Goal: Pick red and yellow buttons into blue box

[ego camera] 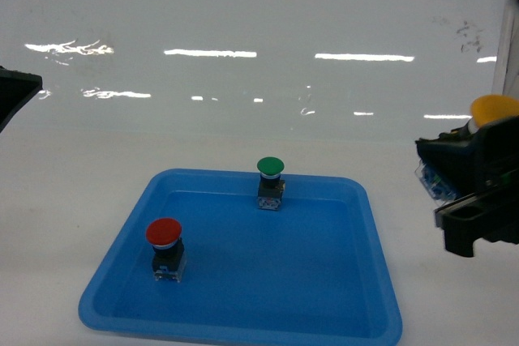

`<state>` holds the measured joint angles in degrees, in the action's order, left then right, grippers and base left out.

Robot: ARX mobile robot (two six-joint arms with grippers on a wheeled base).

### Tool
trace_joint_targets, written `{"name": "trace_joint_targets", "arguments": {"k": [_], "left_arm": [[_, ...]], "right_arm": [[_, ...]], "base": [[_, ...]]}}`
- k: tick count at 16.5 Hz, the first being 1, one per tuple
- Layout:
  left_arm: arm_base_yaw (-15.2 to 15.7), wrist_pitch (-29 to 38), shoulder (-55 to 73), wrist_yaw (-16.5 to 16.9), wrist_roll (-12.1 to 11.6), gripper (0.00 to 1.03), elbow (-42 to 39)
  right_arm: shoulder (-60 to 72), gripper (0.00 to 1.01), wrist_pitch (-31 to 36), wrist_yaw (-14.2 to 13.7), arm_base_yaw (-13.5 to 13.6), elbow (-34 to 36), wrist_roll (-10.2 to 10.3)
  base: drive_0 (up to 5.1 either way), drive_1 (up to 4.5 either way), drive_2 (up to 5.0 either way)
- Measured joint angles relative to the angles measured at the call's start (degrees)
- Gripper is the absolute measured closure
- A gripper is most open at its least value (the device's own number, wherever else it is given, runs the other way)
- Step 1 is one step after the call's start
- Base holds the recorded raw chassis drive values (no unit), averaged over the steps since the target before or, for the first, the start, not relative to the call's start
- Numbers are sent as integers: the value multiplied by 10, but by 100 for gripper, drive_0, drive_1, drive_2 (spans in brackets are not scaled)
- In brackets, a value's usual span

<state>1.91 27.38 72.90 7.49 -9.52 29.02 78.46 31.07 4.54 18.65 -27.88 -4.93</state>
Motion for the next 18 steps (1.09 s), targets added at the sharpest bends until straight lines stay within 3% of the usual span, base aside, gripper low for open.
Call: {"name": "trace_joint_targets", "arguments": {"k": [5, 8, 14, 15, 18], "left_arm": [[0, 0, 0, 0, 0, 5, 0], [0, 0, 0, 0, 0, 5, 0], [0, 0, 0, 0, 0, 5, 0], [0, -45, 4, 5, -12, 5, 13], [-10, -85, 67, 18, -30, 5, 68]], "right_arm": [[-138, 74, -81, -22, -18, 76, 8], [-189, 74, -120, -37, -9, 93, 8], [-191, 74, -121, -55, 0, 96, 4], [-191, 74, -121, -55, 0, 96, 4], [-189, 74, -121, -56, 0, 96, 4]], "base": [[0, 0, 0], [0, 0, 0], [0, 0, 0], [0, 0, 0], [0, 0, 0]]}}
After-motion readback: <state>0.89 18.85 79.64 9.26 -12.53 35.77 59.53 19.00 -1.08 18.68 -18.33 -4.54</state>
